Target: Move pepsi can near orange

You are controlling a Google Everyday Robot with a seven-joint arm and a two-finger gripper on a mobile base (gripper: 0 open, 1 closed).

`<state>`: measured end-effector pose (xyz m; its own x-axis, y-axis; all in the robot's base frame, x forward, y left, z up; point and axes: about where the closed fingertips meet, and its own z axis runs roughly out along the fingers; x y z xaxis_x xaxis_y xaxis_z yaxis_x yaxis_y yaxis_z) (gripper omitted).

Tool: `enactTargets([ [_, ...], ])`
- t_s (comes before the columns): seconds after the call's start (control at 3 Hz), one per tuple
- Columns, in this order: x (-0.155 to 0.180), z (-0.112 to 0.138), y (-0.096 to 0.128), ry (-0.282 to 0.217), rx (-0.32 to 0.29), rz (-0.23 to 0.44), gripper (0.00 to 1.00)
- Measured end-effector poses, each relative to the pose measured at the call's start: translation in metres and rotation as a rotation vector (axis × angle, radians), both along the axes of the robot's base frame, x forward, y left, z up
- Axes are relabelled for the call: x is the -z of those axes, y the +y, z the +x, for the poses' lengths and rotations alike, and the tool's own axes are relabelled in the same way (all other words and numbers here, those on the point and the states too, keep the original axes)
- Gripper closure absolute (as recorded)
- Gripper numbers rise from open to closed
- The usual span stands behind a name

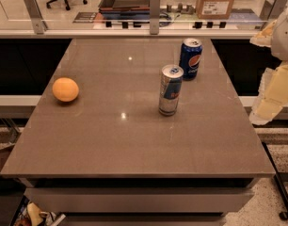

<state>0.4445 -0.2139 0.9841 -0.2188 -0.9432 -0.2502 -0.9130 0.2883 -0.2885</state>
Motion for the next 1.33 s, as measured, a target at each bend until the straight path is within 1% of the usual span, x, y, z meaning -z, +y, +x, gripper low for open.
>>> enactTargets([
  [0.33,0.009,0.013,0.003,-0.016,0.018,0.048,0.00],
  [0.67,0.025,0.027,0.010,-0.042,0.053,0.138,0.00],
  [1.0,0.043,0.045,0.015,-0.098,0.086,0.244,0.00],
  [1.33,0.060,0.068,0.012,-0.174,0.124,0.351,0.00],
])
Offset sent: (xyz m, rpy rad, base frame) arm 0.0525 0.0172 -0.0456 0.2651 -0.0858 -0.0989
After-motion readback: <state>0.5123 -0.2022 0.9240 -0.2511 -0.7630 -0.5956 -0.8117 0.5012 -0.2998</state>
